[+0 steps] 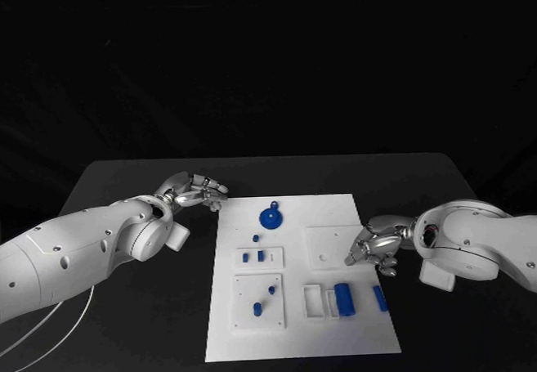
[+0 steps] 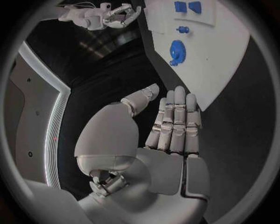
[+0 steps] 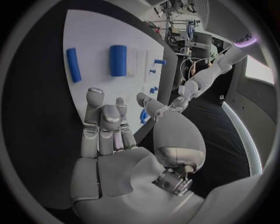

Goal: Assemble the parts on the task board

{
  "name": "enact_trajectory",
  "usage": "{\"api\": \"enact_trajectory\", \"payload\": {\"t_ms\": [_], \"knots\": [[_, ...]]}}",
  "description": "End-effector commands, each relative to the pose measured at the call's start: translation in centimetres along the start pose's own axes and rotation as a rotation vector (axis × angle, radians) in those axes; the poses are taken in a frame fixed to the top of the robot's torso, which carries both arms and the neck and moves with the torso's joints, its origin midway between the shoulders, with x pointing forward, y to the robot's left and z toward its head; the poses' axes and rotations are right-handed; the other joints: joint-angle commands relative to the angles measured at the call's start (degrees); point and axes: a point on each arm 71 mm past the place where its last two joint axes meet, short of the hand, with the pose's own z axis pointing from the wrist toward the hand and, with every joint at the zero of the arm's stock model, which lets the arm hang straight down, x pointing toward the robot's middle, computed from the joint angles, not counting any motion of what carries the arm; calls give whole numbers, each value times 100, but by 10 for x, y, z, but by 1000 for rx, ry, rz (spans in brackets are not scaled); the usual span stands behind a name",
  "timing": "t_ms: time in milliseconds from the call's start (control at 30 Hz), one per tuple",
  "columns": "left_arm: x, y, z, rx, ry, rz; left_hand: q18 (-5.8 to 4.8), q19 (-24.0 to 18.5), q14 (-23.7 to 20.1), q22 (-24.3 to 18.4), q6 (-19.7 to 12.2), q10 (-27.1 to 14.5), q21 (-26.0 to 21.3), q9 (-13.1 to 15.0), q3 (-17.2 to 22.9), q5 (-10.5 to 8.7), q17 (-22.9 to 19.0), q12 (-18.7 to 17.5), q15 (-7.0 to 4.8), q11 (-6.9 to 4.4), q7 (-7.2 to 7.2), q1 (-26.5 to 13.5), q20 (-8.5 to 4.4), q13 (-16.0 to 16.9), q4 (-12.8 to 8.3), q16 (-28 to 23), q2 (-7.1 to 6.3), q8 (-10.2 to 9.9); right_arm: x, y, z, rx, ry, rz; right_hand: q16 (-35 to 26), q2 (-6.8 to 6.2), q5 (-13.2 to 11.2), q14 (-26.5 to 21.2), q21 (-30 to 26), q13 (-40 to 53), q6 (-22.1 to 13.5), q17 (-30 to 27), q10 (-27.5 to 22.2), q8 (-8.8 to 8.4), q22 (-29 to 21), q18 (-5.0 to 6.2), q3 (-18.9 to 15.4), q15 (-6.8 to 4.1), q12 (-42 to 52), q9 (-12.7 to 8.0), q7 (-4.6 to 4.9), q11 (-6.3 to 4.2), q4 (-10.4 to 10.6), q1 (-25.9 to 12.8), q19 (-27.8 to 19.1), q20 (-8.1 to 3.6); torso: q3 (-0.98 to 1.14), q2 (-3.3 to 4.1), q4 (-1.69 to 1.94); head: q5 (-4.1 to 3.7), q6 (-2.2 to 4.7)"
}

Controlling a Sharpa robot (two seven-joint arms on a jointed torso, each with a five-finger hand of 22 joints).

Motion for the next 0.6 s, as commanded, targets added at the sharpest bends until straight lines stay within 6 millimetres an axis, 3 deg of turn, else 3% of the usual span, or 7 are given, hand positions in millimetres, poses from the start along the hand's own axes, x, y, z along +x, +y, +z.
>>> {"api": "enact_trajectory", "payload": {"t_ms": [33, 200, 400, 600], "knots": [[3, 0, 0, 13, 13, -14, 44, -2, 18, 9, -56, -33, -27, -9, -3, -33, 8, -26, 15, 5, 3, -15, 35, -7, 33, -36, 18, 19, 11, -6, -4, 100, 123, -53, 47, 12, -23, -43, 75, 70, 14, 51, -35, -30, 147, 81, 51, 12, 4, 24, 18, -9, -4, -90, 18, -56, -4, -31, -17, -55, -18], [6, 2, 1, 10, 17, -20, 44, -1, 19, 12, -59, -34, -30, -11, -4, -34, 17, -27, 16, 6, 5, -22, 35, -8, 40, -43, 22, 18, 16, -7, -6, 136, 148, -89, 92, 18, -83, -64, 197, 174, 72, 127, -12, -8, 143, 81, 89, -4, -39, 77, -7, -31, -30, -211, -21, -65, 6, -59, -30, -67, -32], [6, 4, 1, 7, 11, -19, 43, -3, 18, 16, -67, -37, -35, -14, -9, -37, 29, -30, 17, 7, 7, -34, 36, -9, 50, -54, 18, 17, 27, -5, -6, 140, 165, -105, 126, 73, -347, -66, 311, 253, 84, 193, 50, -24, 137, 81, 88, -17, -111, 108, -17, -41, 71, -486, -51, -70, 5, -85, -36, -51, -80], [7, 3, 1, 7, 16, -20, 41, -7, 15, 19, -69, -37, -41, -15, -13, -39, 38, -30, 18, 7, 7, -43, 37, -9, 57, -65, 16, 18, 30, -4, 0, 142, 130, -112, 206, 3, -991, -46, 430, 368, 4, 286, 118, -100, 132, 81, 137, 4, -130, 104, 8, -32, 274, -740, -22, -118, -13, -73, -27, -74, -74]]}}
